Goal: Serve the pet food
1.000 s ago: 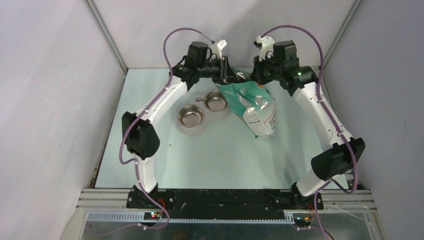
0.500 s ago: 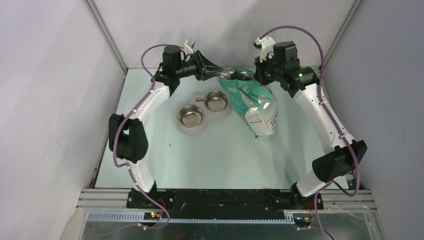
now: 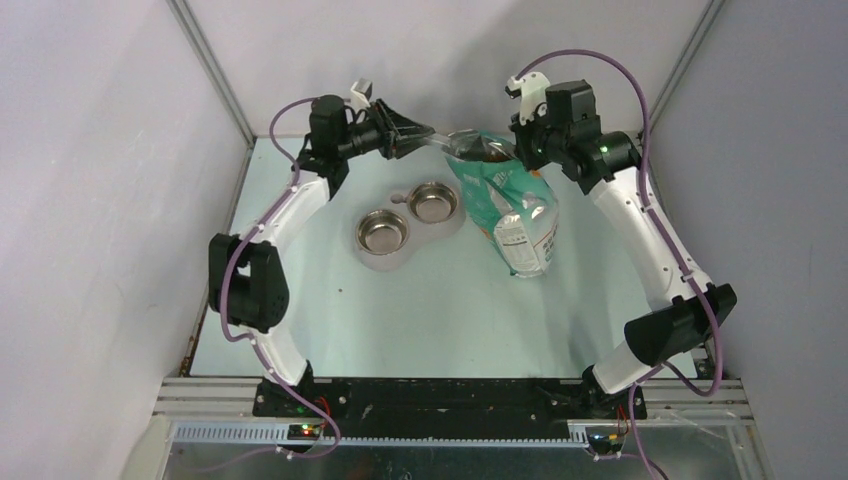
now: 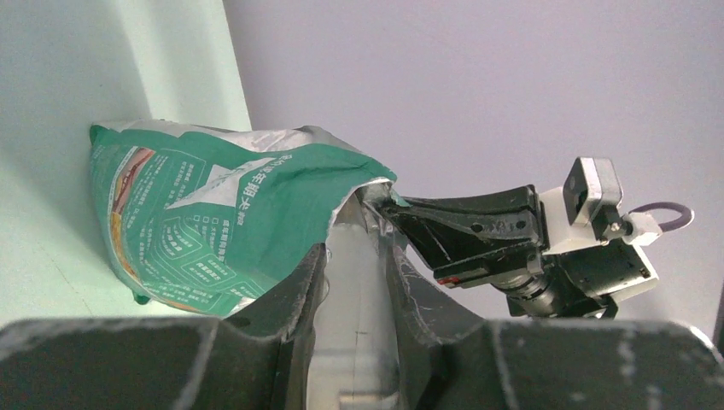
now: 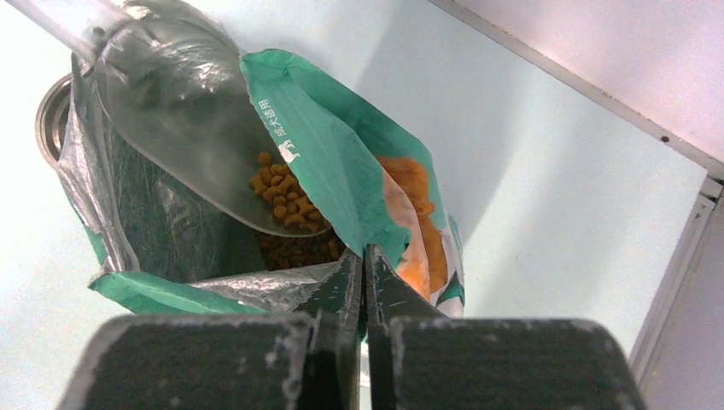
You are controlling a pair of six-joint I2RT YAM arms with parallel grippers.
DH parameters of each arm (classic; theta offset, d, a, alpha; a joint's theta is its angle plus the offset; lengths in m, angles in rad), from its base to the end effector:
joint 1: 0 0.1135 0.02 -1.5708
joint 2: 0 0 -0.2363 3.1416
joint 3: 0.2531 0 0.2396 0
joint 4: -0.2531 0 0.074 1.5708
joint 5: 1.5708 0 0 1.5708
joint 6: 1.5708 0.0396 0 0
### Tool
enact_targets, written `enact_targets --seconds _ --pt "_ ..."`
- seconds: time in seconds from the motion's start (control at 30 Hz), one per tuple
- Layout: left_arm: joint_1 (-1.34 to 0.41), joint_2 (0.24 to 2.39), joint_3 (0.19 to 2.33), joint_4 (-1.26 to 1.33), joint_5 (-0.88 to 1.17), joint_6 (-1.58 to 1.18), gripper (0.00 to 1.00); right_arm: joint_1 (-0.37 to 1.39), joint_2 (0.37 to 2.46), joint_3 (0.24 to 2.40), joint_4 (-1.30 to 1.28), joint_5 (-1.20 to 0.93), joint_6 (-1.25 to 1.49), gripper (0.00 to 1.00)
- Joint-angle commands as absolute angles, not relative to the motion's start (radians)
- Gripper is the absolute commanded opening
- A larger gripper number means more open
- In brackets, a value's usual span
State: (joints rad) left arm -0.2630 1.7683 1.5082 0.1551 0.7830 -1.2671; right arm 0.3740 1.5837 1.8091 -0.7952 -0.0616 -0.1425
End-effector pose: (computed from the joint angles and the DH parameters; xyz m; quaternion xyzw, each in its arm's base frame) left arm 0.3862 -0.1329 0.3328 -0.1068 0.7251 -0.6329 0.2497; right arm 0.3075 0.1233 0.3989 -0.2382 0.8441 0.0822 0.4733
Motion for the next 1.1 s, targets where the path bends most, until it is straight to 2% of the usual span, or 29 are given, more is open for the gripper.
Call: enact_targets --seconds 0.0,0.37,0.7,1.07 --pt "-0.211 1.732 1.477 0.235 0.705 -1.334 0.0 0.386 1.53 1.845 -0.888 0.021 -0.18 0.0" --pt "-0.191 1.721 1.429 0.325 0.768 -1.457 0.0 0.385 1.547 1.87 -0.908 0.053 -0.208 0.0" --pt "-0.186 1.792 1.268 0.734 0.752 -1.731 0.0 0.409 1.565 1.924 -0.955 0.076 -0.264 0.0" --pt "-0.198 1.829 1.314 0.824 0.716 -1.789 0.0 0.437 1.597 1.963 -0.955 0.111 -0.286 0.0"
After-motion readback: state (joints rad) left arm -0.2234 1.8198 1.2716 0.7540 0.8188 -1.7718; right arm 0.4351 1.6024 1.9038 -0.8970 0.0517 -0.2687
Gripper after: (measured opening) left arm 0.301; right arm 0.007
